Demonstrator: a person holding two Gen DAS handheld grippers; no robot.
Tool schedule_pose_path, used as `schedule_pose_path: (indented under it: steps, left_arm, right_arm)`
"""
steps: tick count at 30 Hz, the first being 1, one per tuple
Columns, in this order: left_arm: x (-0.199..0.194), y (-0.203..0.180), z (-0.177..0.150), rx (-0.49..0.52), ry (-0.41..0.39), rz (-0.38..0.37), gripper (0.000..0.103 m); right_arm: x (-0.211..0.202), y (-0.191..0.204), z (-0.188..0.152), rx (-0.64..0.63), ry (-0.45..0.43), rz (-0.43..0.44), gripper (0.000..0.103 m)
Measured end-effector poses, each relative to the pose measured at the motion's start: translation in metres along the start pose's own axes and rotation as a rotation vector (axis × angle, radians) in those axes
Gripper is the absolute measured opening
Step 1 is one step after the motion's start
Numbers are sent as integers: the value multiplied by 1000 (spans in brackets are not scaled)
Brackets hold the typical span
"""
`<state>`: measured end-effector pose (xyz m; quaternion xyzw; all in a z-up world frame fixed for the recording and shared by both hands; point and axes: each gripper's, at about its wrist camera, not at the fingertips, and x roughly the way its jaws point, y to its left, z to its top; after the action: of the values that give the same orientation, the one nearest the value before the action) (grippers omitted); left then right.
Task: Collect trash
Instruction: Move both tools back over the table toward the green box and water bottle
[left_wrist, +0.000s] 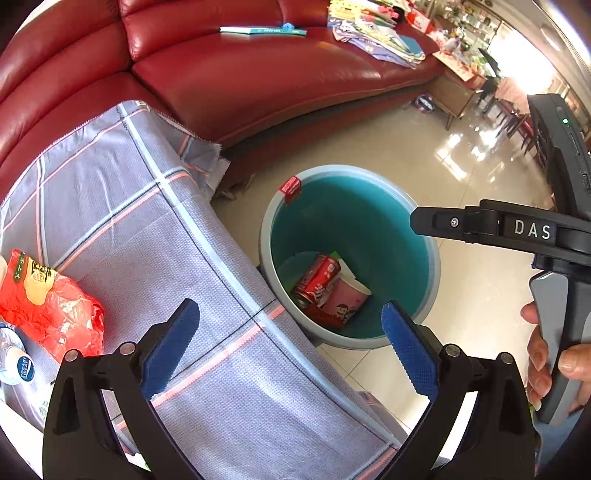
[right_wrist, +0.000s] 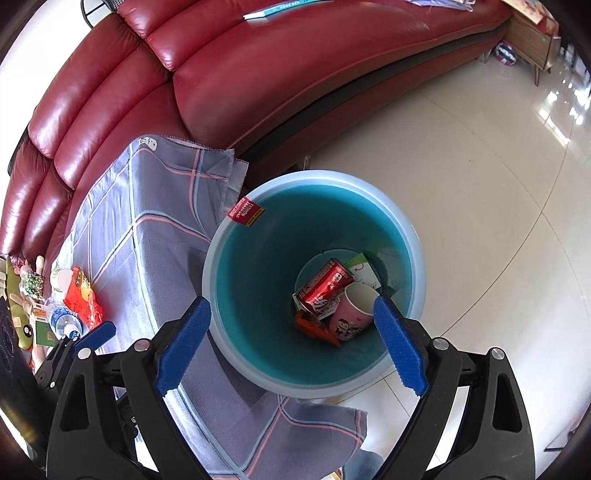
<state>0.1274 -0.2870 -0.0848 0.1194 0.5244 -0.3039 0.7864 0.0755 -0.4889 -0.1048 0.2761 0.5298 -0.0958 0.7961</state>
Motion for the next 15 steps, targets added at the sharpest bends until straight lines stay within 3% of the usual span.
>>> schedule_pose_path:
  steps: [15]
  left_arm:
    - [-44, 38, -27, -67, -50, 28, 99]
  right_arm:
    - [-18, 50, -21, -90, -10, -3, 86]
